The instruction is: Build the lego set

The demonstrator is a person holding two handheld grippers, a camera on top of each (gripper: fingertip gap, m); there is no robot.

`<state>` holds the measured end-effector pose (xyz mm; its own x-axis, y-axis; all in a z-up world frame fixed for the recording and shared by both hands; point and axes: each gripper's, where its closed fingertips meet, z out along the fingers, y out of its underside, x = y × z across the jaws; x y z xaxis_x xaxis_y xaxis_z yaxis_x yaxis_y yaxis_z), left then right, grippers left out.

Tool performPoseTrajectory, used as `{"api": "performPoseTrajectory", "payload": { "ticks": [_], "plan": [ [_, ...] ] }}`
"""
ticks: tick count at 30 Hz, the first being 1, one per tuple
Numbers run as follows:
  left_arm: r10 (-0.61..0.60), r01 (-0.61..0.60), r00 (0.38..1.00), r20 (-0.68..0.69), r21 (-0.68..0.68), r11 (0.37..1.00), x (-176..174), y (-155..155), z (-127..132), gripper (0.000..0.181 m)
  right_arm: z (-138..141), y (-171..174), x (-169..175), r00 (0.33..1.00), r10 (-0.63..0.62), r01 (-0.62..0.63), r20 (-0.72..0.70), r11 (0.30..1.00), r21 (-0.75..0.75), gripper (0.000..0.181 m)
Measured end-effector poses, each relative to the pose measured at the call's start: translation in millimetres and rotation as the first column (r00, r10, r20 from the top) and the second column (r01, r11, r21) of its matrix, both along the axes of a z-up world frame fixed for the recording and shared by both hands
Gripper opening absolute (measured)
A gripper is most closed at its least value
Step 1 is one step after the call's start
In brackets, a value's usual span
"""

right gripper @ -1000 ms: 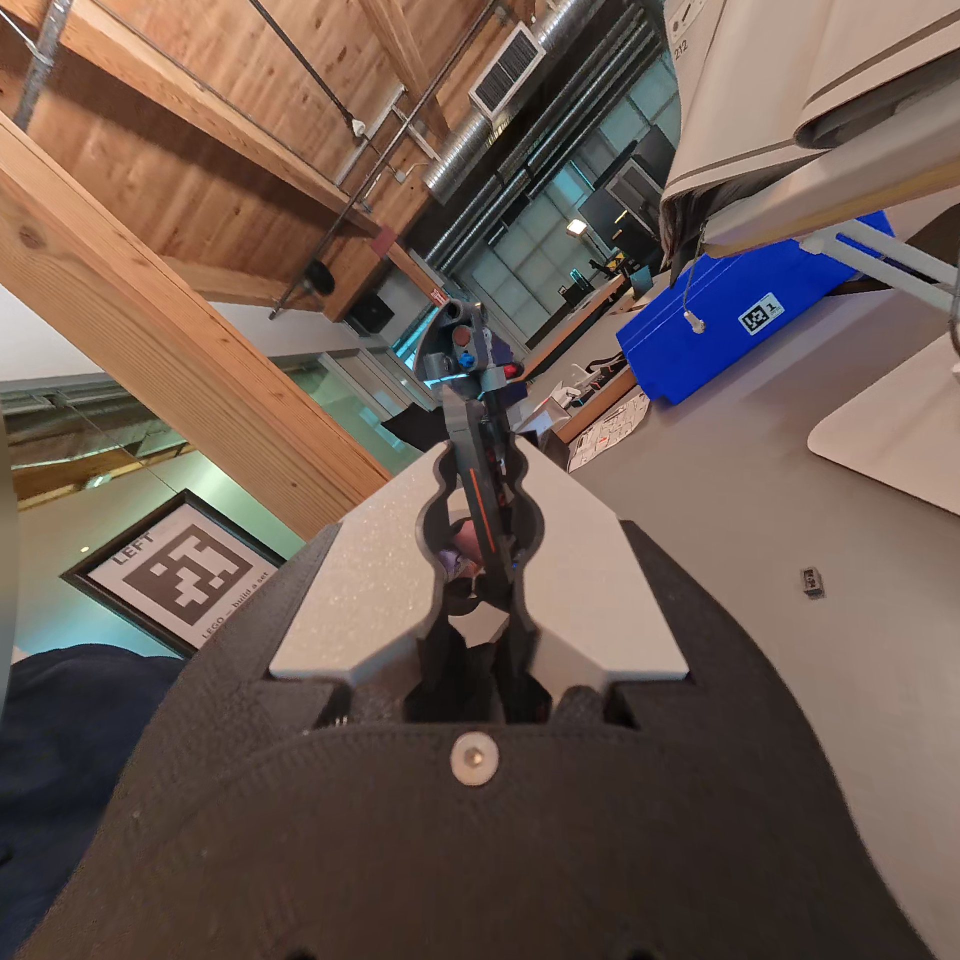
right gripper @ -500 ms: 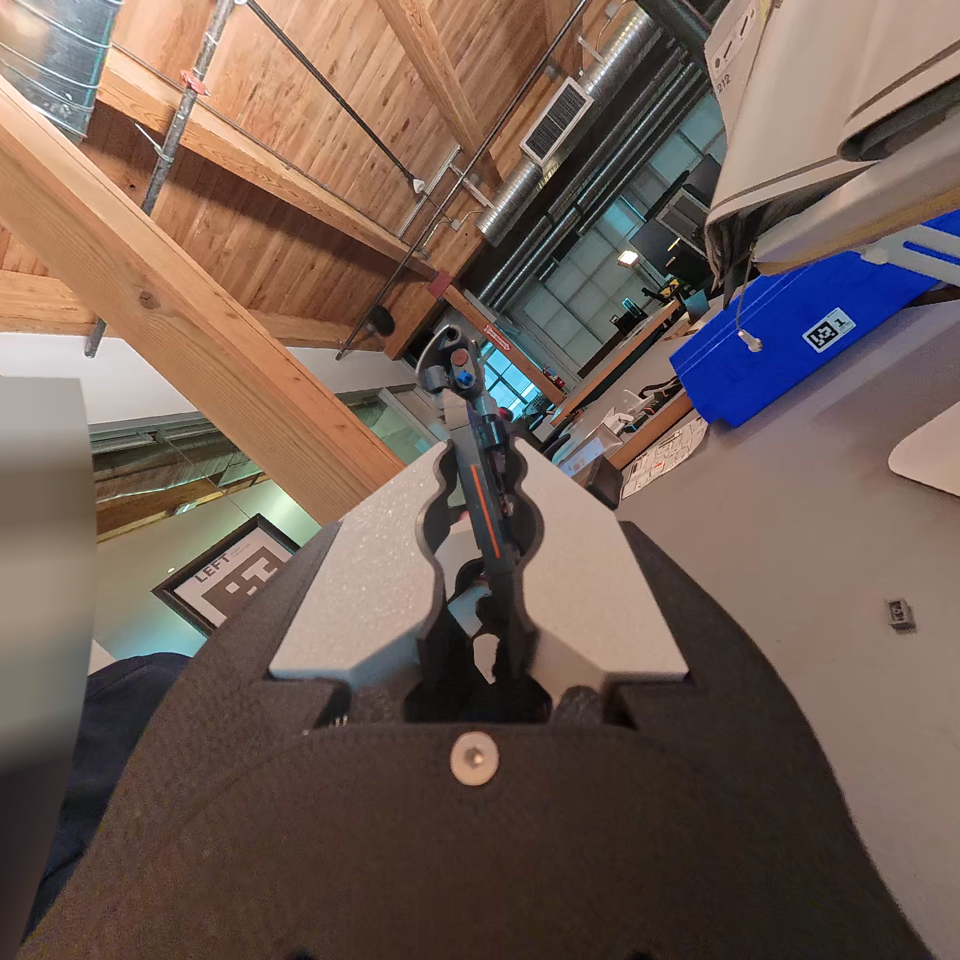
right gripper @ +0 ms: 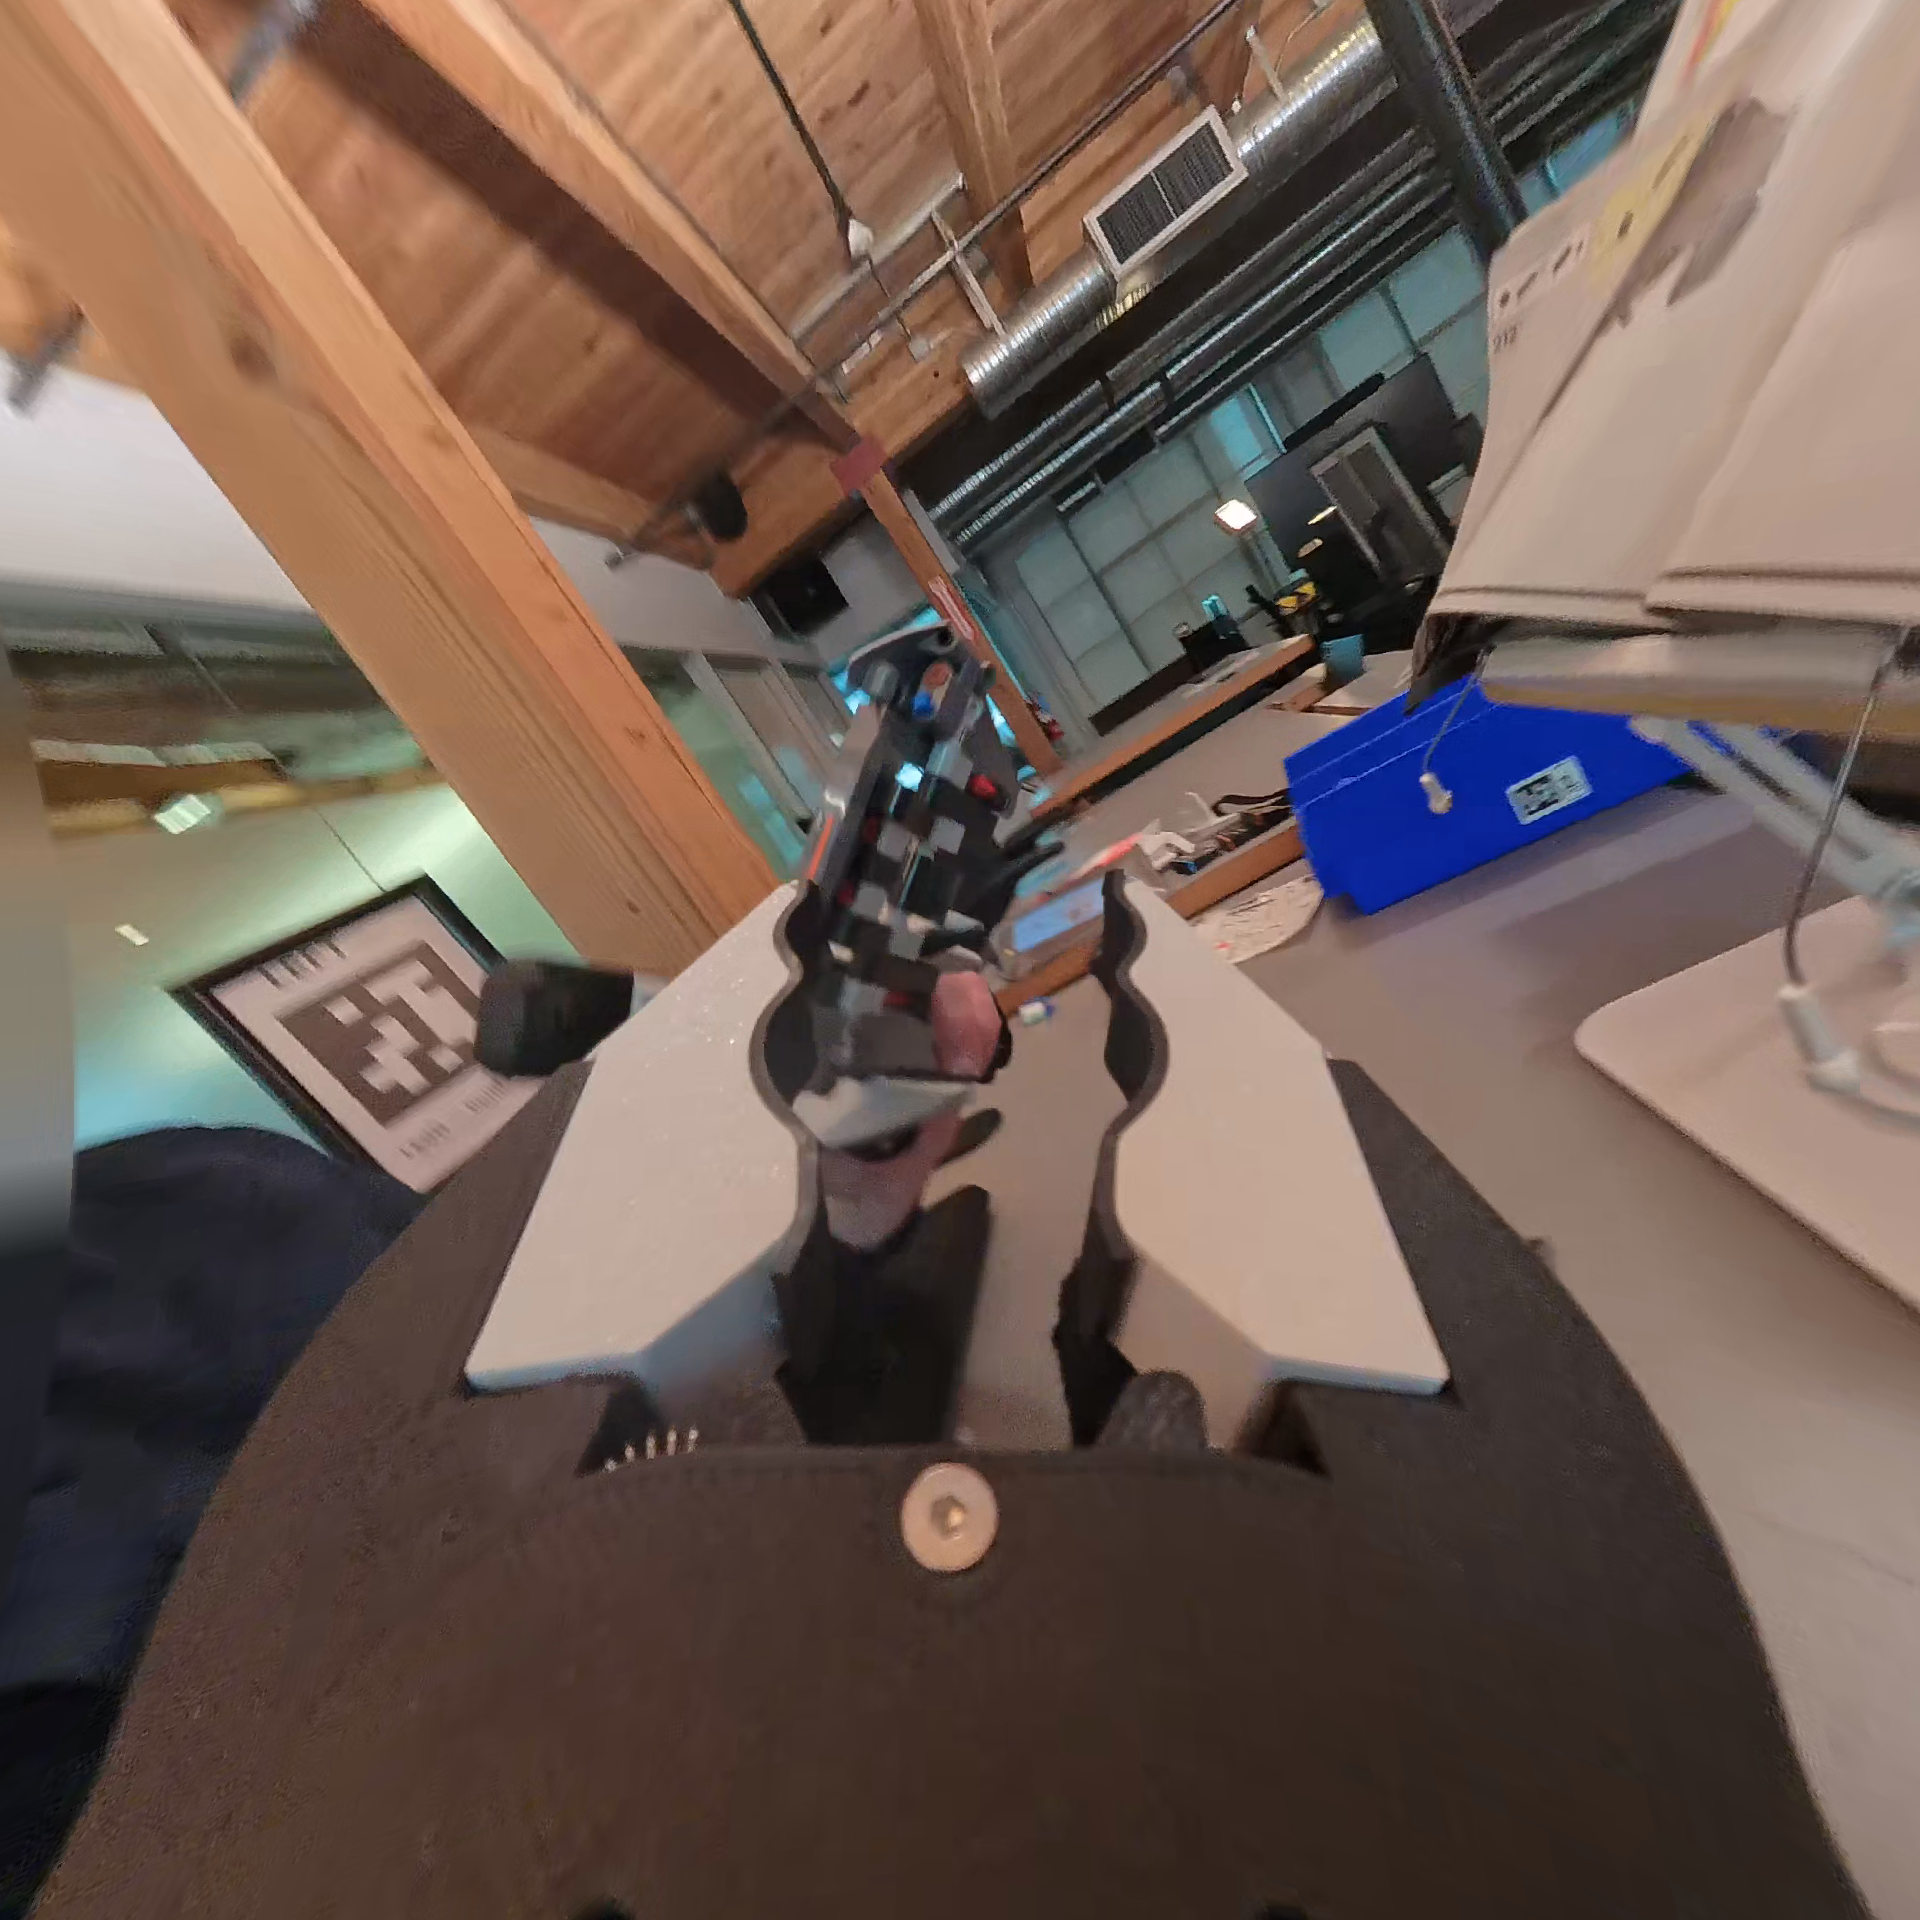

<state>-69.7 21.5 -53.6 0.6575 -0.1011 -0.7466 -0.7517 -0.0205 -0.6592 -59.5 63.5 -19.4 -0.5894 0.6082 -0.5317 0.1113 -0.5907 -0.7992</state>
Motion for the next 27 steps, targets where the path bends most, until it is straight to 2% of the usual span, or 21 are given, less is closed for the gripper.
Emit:
{"api": "performPoseTrajectory", "payload": {
  "ticks": [2,3,4,6,8,10,11,12,16,18,21,22,24,25,27],
  "plan": [
    [-0.147,0.165,0.97,0.192,-0.079,0.983,11.8,-4.5,2.8,0.037,-3.0,-3.5,4.0,0.997,-0.071,0.068,0.012,0.983,0.169,0.055],
    [-0.192,0.236,0.937,0.292,-0.126,0.963,15.5,-5.6,1.2,0.037,-3.7,-4.3,6.5,0.991,-0.134,0.129,0.0,0.95,0.285,0.056],
    [-0.23,0.31,0.899,0.373,-0.172,0.935,19.7,-7.3,-2.2,0.037,-3.2,-5.1,9.9,0.979,-0.201,0.194,-0.028,0.888,0.417,0.054],
    [-0.303,0.461,0.811,0.5,-0.229,0.857,31.2,-14.1,-6.1,0.037,-0.6,-4.0,19.4,0.938,-0.33,0.316,-0.107,0.684,0.658,0.053],
    [-0.329,0.54,0.757,0.565,-0.256,0.802,37.2,-17.4,-6.2,0.037,7.1,-2.3,33.8,0.879,-0.417,0.415,-0.232,0.429,0.802,0.056],
    [-0.365,0.628,0.708,0.605,-0.303,0.717,48.8,-24.7,-9.1,0.038,12.7,-8.4,49.0,0.828,-0.414,0.484,-0.378,0.186,0.855,0.053],
    [-0.373,0.639,0.709,0.598,-0.321,0.699,51.7,-24.7,-10.7,0.038,13.4,-13.3,54.9,0.813,-0.386,0.505,-0.437,0.093,0.858,0.047],
    [-0.383,0.665,0.701,0.602,-0.356,0.657,56.8,-27.7,-14.5,0.038,10.8,-18.7,58.4,0.814,-0.352,0.504,-0.463,0.031,0.863,0.042],
    [-0.385,0.742,0.649,0.656,-0.436,0.509,72.7,-32.0,-23.3,0.038,-6.5,-28.9,64.7,0.856,-0.305,0.397,-0.417,-0.126,0.909,0.04],
    [-0.391,0.762,0.628,0.673,-0.431,0.483,74.8,-27.9,-22.5,0.038,-15.5,-28.0,67.9,0.88,-0.298,0.329,-0.37,-0.18,0.927,0.031],
    [-0.399,0.837,0.537,0.743,-0.407,0.367,84.4,-30.6,-17.9,0.038,-28.9,-29.1,72.5,0.921,-0.274,0.239,-0.278,-0.166,0.957,0.032],
    [-0.394,0.847,0.523,0.756,-0.411,0.336,87.4,-29.1,-18.1,0.038,-29.7,-26.3,74.2,0.923,-0.285,0.223,-0.26,-0.156,0.962,0.031],
    [-0.395,0.856,0.512,0.763,-0.413,0.312,91.4,-20.5,-17.0,0.038,-26.2,-26.0,79.8,0.933,-0.281,0.206,-0.225,-0.094,0.974,0.033],
    [-0.397,0.876,0.479,0.783,-0.393,0.281,95.1,-18.8,-13.3,0.038,-22.0,-23.4,82.1,0.93,-0.286,0.213,-0.232,-0.093,0.972,0.035],
    [-0.41,0.907,0.419,0.81,-0.361,0.215,103.2,-16.2,-6.5,0.038,-20.5,-14.1,85.5,0.922,-0.309,0.193,-0.233,-0.156,0.969,0.037]
  ]
}}
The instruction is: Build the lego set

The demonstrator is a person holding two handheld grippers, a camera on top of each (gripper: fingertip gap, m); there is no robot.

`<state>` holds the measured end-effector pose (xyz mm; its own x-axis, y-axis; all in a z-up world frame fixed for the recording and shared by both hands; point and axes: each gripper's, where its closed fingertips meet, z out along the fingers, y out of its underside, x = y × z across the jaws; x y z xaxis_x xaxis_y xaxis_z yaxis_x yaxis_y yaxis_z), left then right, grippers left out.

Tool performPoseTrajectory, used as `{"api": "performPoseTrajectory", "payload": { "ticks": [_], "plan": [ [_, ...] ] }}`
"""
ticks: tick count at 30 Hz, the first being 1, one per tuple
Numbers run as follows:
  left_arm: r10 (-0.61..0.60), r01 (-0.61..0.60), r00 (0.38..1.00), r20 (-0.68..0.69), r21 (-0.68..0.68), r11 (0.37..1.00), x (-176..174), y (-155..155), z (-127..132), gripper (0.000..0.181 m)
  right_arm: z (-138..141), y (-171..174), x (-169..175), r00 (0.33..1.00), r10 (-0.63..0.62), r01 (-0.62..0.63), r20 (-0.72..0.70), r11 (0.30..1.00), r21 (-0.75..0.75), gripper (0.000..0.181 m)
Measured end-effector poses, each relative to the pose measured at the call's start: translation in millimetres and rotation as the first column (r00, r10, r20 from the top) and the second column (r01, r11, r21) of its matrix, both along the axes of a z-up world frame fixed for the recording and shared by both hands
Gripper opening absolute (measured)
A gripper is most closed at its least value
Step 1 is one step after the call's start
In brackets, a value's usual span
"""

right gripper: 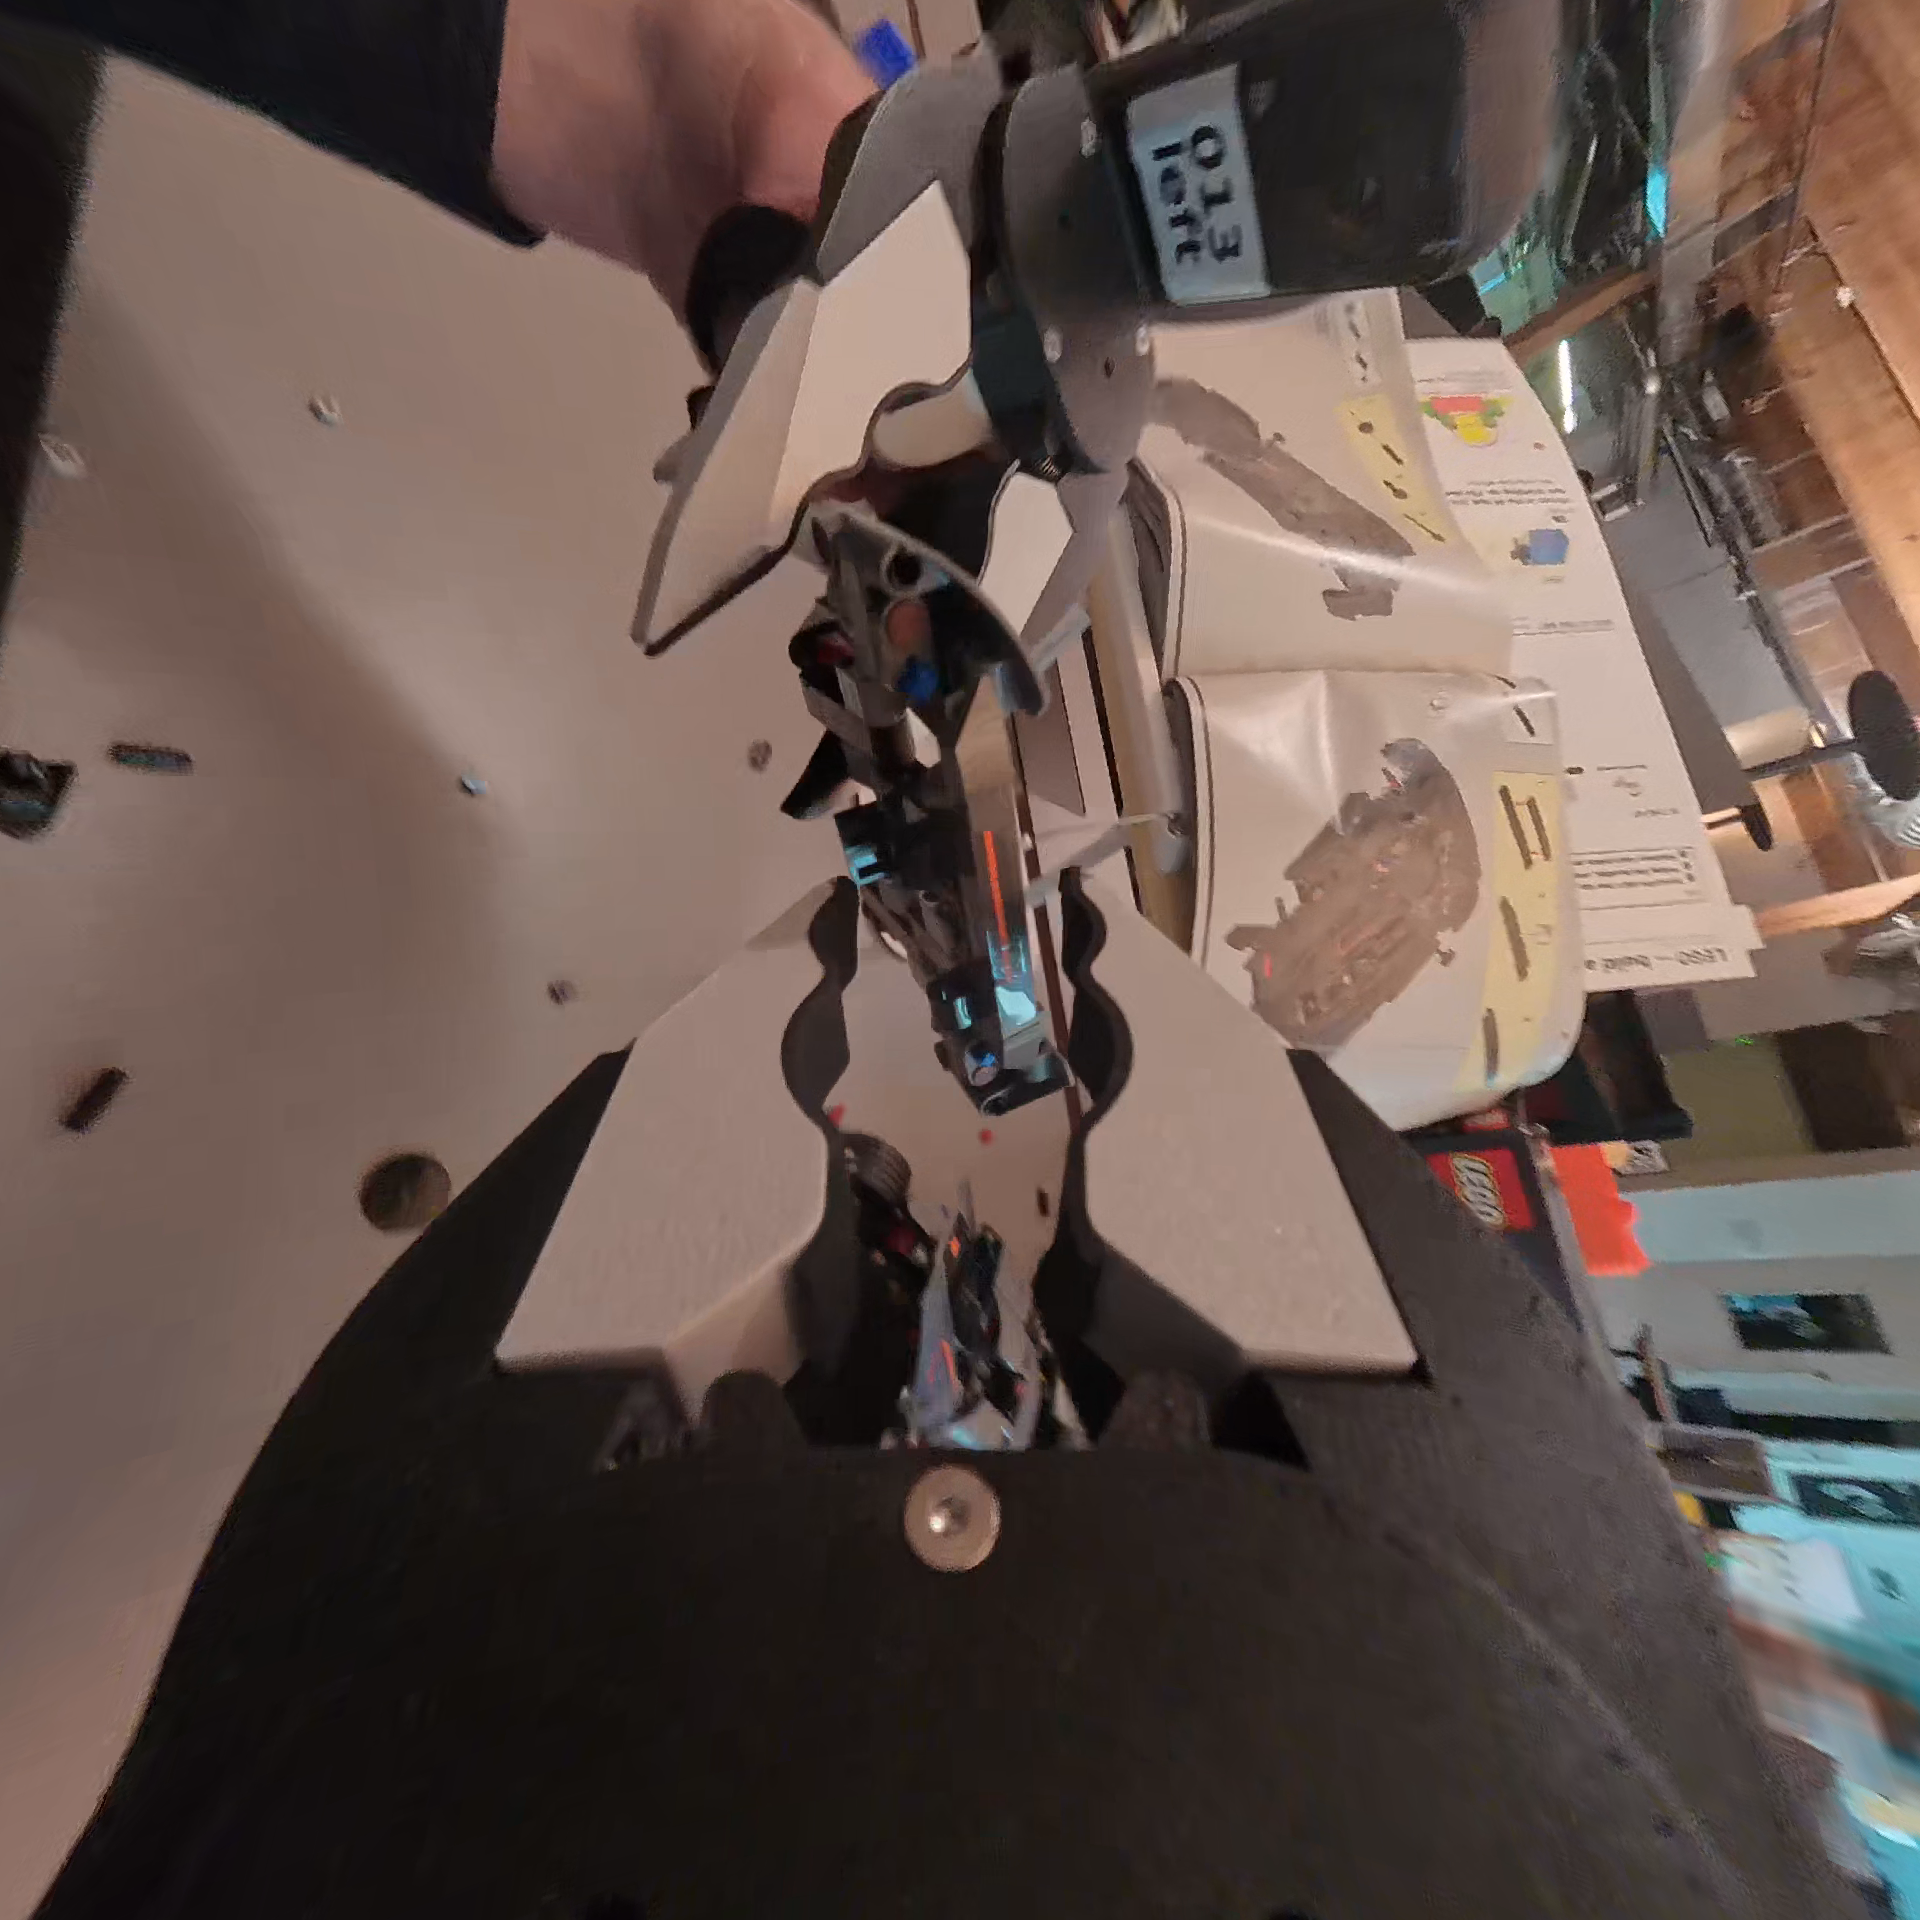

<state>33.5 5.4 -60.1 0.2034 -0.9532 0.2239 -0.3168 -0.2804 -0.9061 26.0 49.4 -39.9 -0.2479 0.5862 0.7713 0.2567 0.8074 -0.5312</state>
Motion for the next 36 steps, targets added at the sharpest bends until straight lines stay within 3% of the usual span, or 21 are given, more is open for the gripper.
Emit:
{"api": "performPoseTrajectory", "payload": {
  "ticks": [2,3,7,14,18,23,28,32,36],
  "plan": [
    [-0.061,0.061,0.998,-0.018,0.001,0.998,7.9,3.6,1.1,0.038,-2.6,7.0,2.9,0.999,-0.027,0.025,0.034,0.999,0.039,0.031],
    [-0.083,0.083,0.996,-0.035,-0.001,0.997,11.3,6.6,1.1,0.038,-6.2,8.7,6.2,0.997,-0.028,0.026,0.07,0.999,0.04,0.02],
    [-0.139,0.139,0.99,-0.029,-0.012,0.99,22.7,24.3,8.5,0.038,-1.0,25.6,22.5,0.991,-0.079,0.081,0.109,0.997,-0.019,0.012],
    [-0.009,0.008,1.0,0.006,0.134,0.991,21.7,79.6,20.1,0.068,13.7,74.1,56.8,0.958,-0.281,0.287,0.061,0.949,-0.132,0.009],
    [0.24,-0.18,0.946,-0.22,0.26,0.949,-7.8,136.1,-31.7,0.076,0.6,97.5,72.3,0.917,-0.395,0.399,0.059,0.899,-0.18,0.009],
    [0.341,-0.206,0.847,-0.407,0.341,0.917,-22.1,169.2,-94.4,0.081,-29.5,111.0,79.8,0.88,-0.466,0.474,0.088,0.852,-0.223,0.009],
    [0.372,-0.228,0.865,-0.337,0.397,0.889,-14.7,194.4,-100.1,0.07,-48.4,132.1,89.8,0.807,-0.584,0.58,0.089,0.756,-0.302,0.009],
    [0.352,-0.146,0.847,-0.4,0.461,0.876,-2.2,199.7,-115.6,0.049,-55.4,138.3,97.0,0.781,-0.617,0.61,0.093,0.723,-0.324,0.009],
    [0.372,-0.162,0.856,-0.36,0.495,0.853,4.2,207.8,-116.7,0.035,-58.5,141.1,107.5,0.758,-0.645,0.638,0.101,0.7,-0.322,0.009]
  ]
}}
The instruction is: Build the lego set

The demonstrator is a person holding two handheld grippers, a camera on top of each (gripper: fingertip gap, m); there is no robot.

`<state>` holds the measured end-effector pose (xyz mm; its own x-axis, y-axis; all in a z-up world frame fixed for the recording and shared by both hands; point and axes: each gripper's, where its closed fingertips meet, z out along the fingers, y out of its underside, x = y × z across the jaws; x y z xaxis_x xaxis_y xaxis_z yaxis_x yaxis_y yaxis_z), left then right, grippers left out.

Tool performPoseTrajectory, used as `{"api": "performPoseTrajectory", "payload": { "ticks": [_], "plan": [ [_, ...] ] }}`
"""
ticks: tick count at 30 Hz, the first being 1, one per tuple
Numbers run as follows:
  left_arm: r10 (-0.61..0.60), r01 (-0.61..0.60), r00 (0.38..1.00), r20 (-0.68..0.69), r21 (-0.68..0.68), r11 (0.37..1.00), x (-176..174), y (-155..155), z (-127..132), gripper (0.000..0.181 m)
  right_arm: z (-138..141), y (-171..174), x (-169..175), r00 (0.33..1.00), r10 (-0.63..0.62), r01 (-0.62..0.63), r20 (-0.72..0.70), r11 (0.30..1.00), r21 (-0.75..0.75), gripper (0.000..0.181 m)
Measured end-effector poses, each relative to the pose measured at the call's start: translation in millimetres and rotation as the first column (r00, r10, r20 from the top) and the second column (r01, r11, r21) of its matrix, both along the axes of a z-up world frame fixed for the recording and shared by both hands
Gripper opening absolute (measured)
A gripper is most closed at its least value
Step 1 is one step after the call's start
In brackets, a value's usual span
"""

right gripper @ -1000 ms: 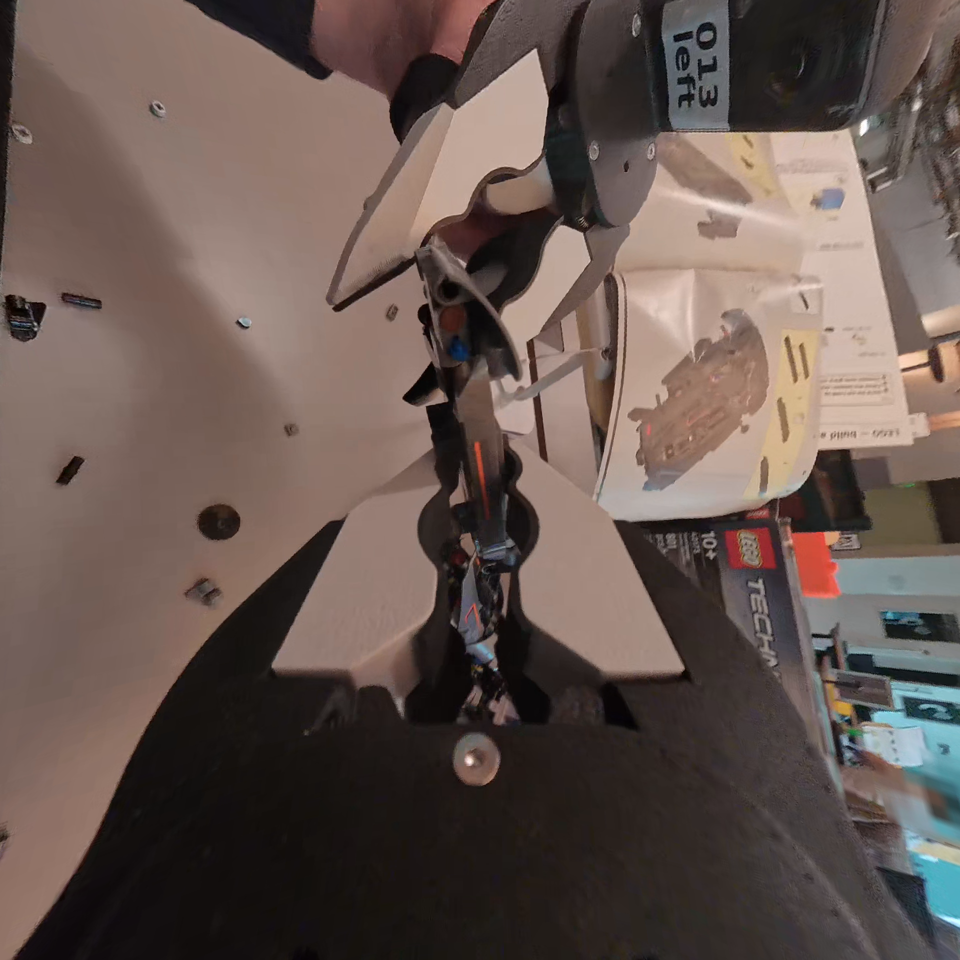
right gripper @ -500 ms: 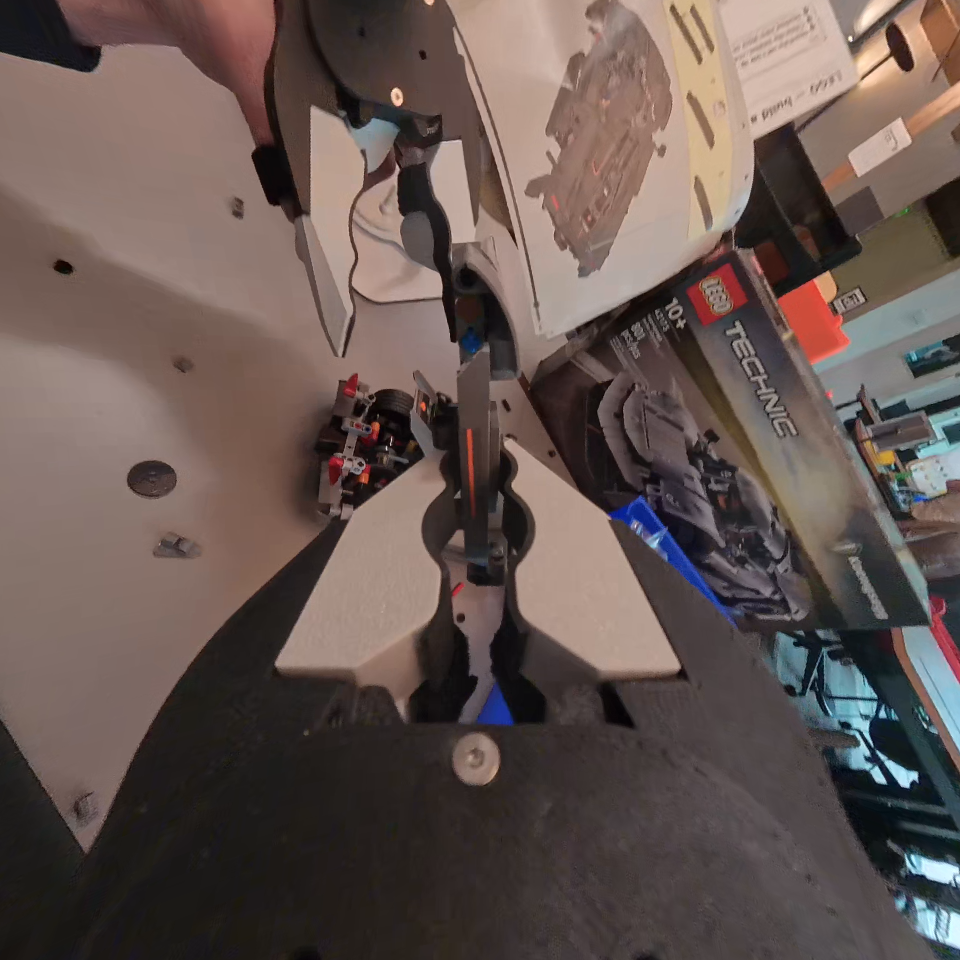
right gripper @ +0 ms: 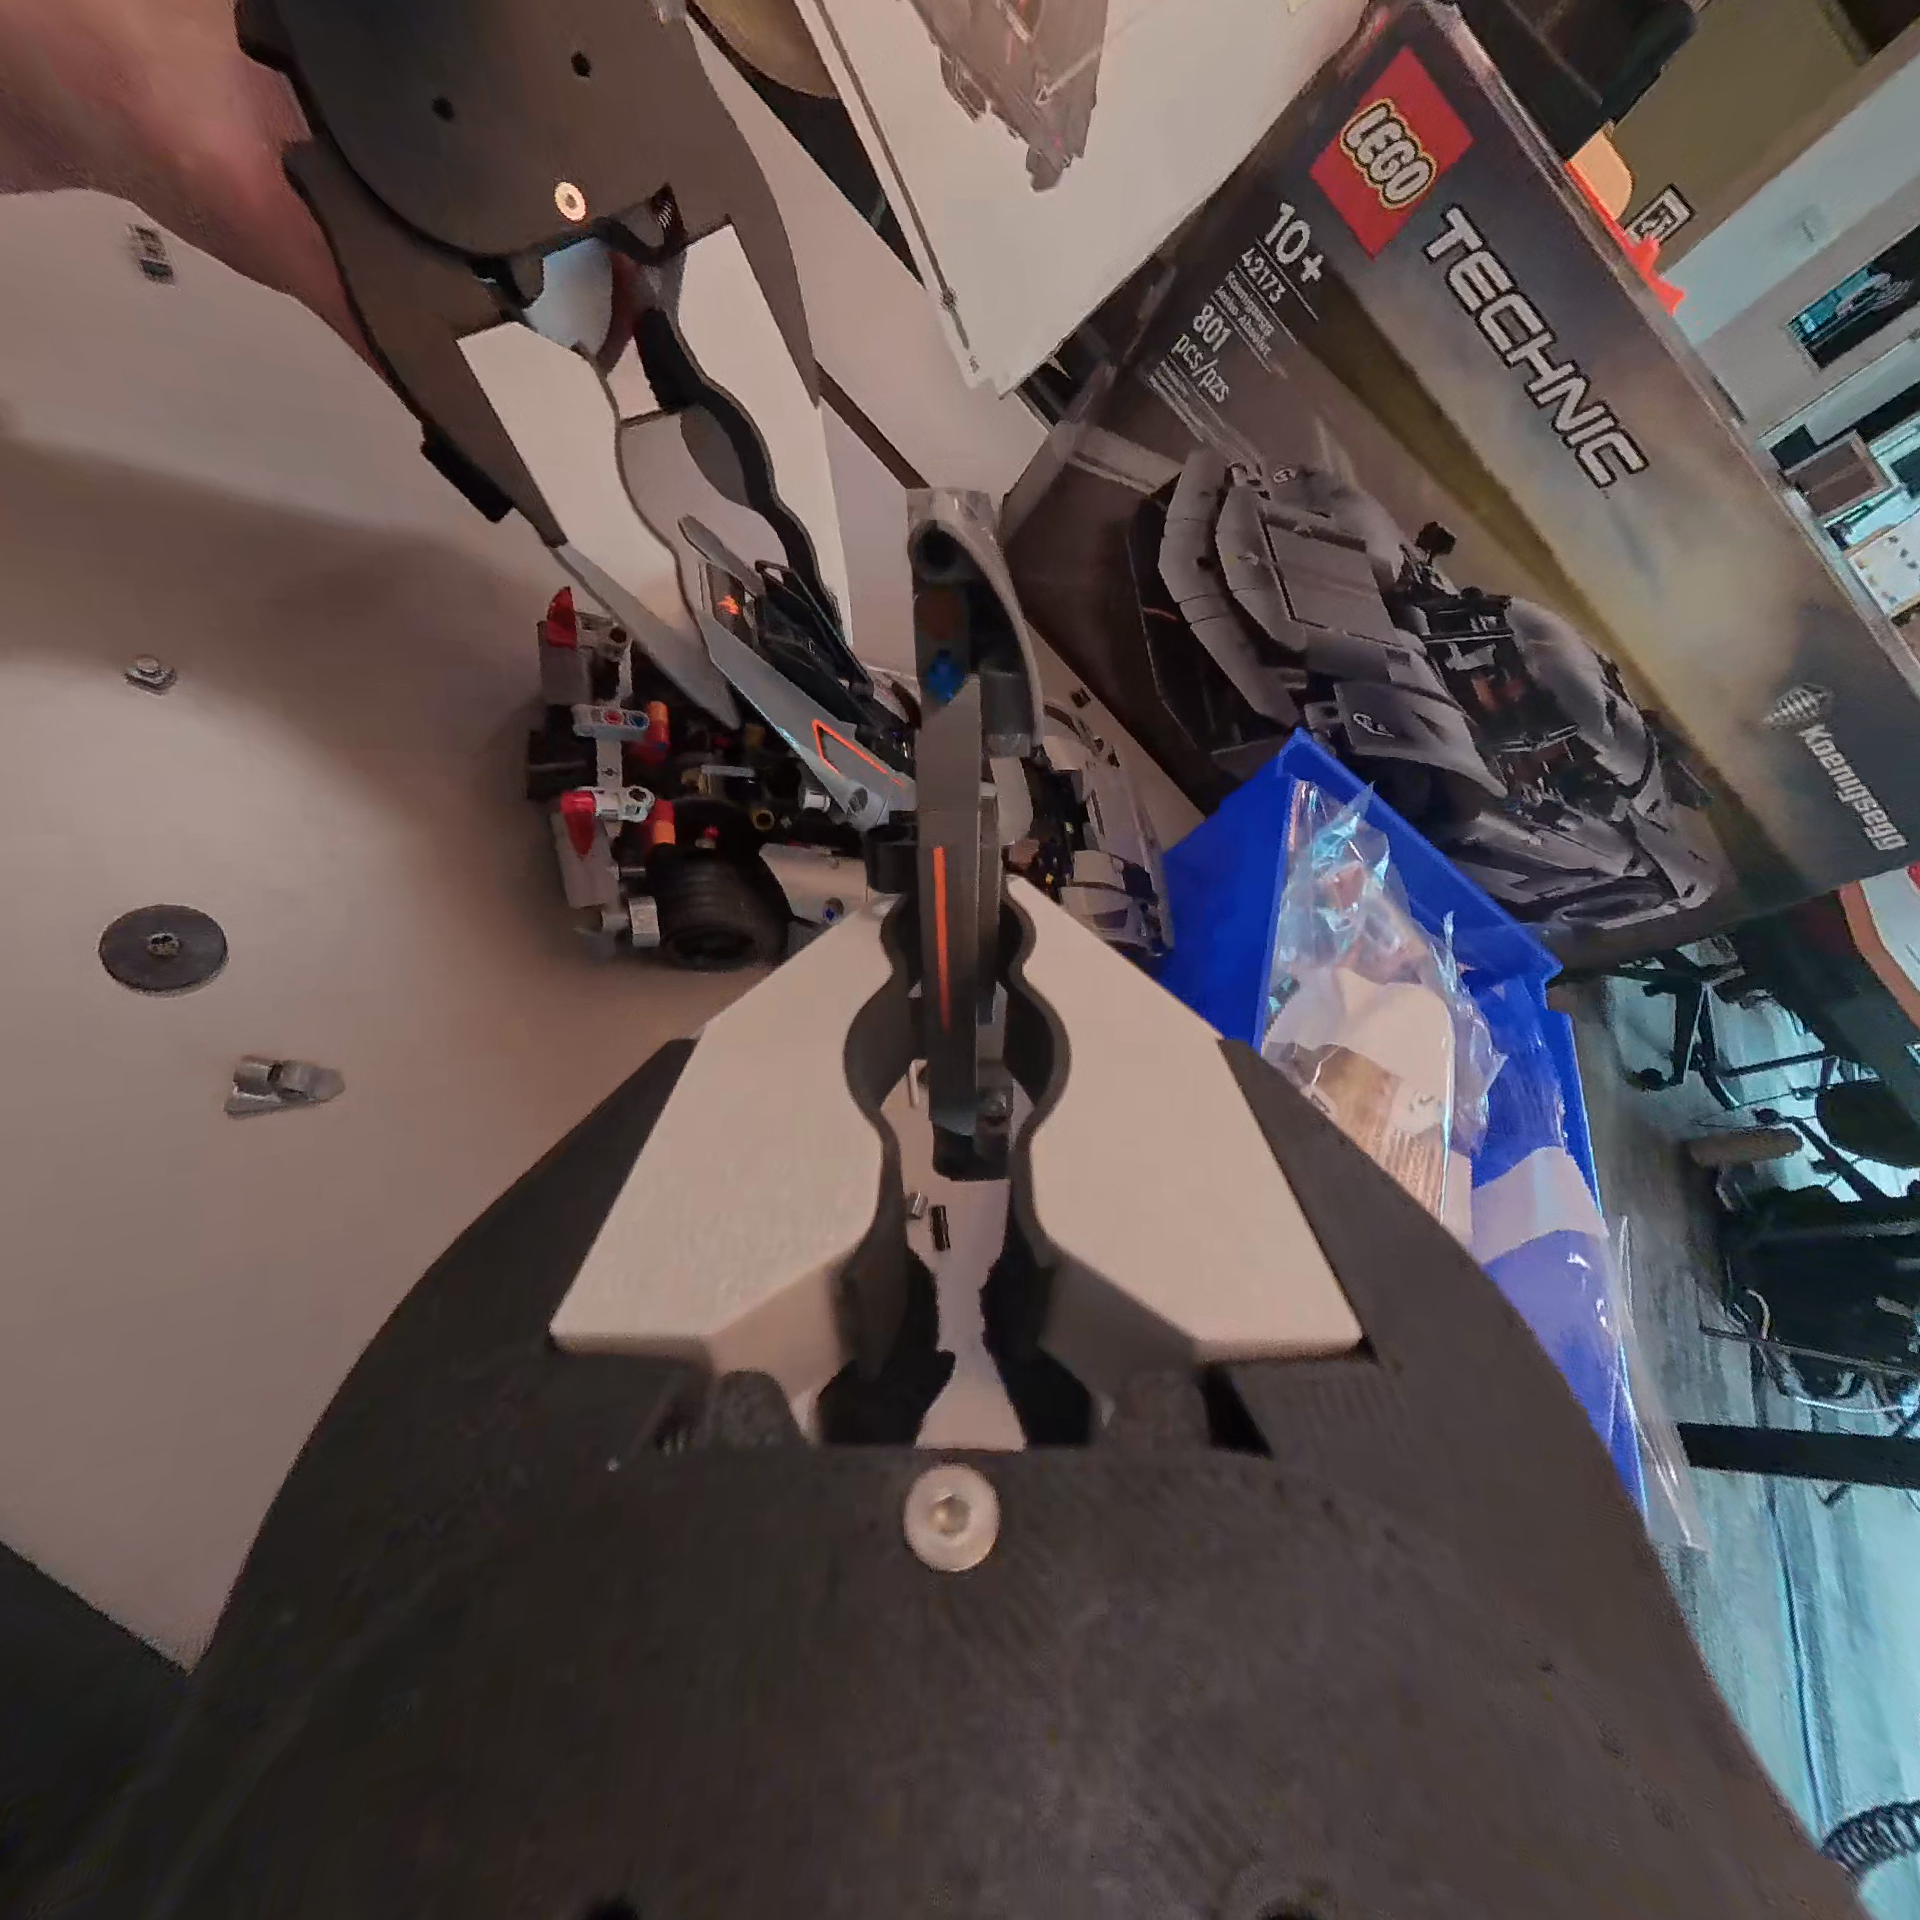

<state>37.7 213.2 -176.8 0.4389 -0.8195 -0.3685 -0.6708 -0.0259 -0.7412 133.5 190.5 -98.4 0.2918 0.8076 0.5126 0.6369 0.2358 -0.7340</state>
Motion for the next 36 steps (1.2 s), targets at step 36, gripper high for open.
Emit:
{"api": "performPoseTrajectory", "payload": {
  "ticks": [36],
  "plan": [
    [0.129,-0.131,0.991,-0.017,-0.101,0.986,-19.2,-98.1,12.7,0.02,-10.6,-100.1,28.9,0.998,0.04,-0.042,-0.038,0.998,-0.04,0.009]
  ]
}}
